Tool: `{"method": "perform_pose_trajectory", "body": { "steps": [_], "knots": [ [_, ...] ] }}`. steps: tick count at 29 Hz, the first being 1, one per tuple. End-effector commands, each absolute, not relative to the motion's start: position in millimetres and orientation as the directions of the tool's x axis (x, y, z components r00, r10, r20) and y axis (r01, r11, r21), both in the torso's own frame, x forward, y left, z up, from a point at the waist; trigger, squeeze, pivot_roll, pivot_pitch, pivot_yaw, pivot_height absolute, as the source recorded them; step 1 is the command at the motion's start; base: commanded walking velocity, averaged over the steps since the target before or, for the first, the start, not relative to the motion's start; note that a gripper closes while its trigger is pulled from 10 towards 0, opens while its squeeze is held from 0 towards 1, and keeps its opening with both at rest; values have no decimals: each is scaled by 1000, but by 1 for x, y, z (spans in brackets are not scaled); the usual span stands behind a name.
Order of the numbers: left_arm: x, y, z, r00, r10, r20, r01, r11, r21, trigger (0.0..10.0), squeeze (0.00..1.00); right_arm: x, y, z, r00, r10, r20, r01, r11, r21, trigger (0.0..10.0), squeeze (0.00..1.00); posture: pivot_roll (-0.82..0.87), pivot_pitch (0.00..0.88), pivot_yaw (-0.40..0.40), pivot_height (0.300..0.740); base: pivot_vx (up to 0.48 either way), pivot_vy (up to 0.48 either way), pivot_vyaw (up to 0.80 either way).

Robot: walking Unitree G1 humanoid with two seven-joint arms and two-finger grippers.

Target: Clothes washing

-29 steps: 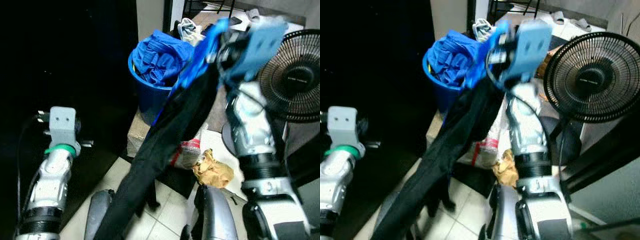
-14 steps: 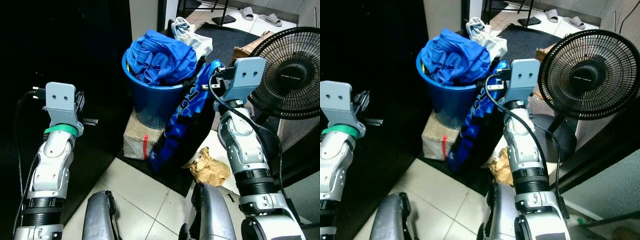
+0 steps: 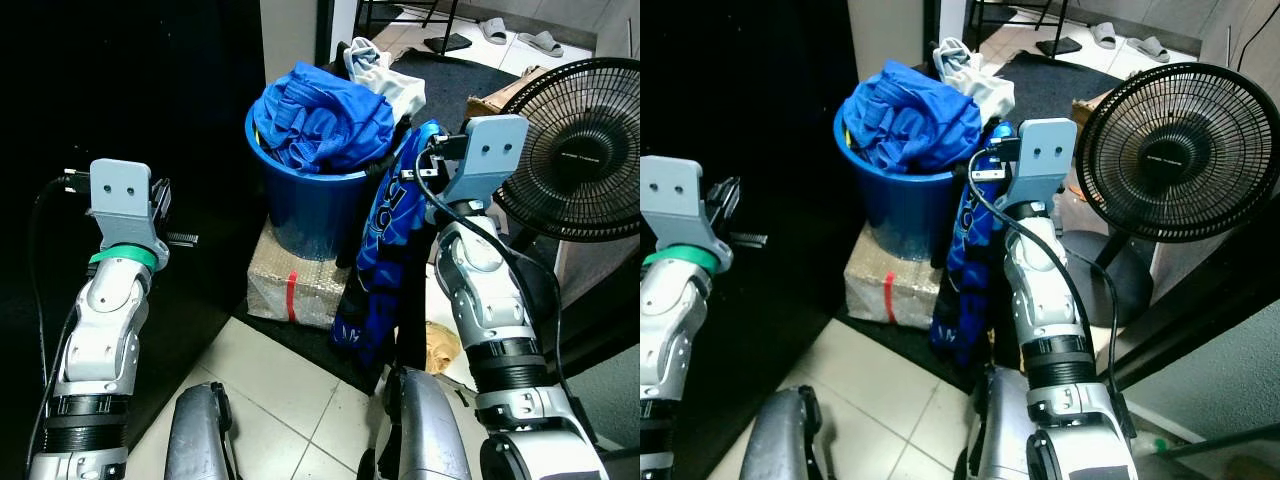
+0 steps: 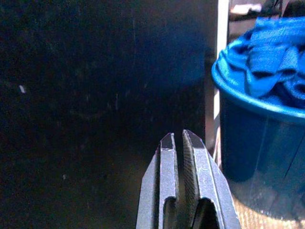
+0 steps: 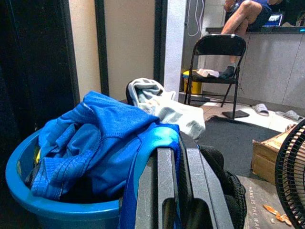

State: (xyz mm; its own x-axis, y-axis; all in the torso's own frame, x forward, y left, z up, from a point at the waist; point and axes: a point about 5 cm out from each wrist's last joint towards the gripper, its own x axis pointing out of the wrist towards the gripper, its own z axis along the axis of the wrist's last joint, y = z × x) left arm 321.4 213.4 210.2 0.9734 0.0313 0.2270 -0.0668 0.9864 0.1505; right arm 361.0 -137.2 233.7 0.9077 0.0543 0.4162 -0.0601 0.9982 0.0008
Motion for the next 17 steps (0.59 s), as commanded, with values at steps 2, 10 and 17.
{"method": "perform_pose_trajectory", "body": {
  "steps": [2, 10, 17],
  "knots": [
    [320, 209, 209, 976, 16, 216, -48, 988, 148, 10000, 0, 359, -136, 232, 908, 51, 415, -56, 998, 0, 10000, 0, 91, 39, 8, 535, 0, 0, 0],
    [320, 202, 218, 972, -10, 236, -26, 989, 148, 10000, 0, 358, -135, 230, 910, 47, 412, -52, 999, 1, 10000, 0, 92, 42, 13, 560, 0, 0, 0],
    [320, 203, 220, 972, -12, 236, -24, 989, 149, 10000, 0, 358, -135, 230, 910, 44, 412, -51, 999, 6, 10000, 0, 97, 41, 14, 585, 0, 0, 0]
  ]
}}
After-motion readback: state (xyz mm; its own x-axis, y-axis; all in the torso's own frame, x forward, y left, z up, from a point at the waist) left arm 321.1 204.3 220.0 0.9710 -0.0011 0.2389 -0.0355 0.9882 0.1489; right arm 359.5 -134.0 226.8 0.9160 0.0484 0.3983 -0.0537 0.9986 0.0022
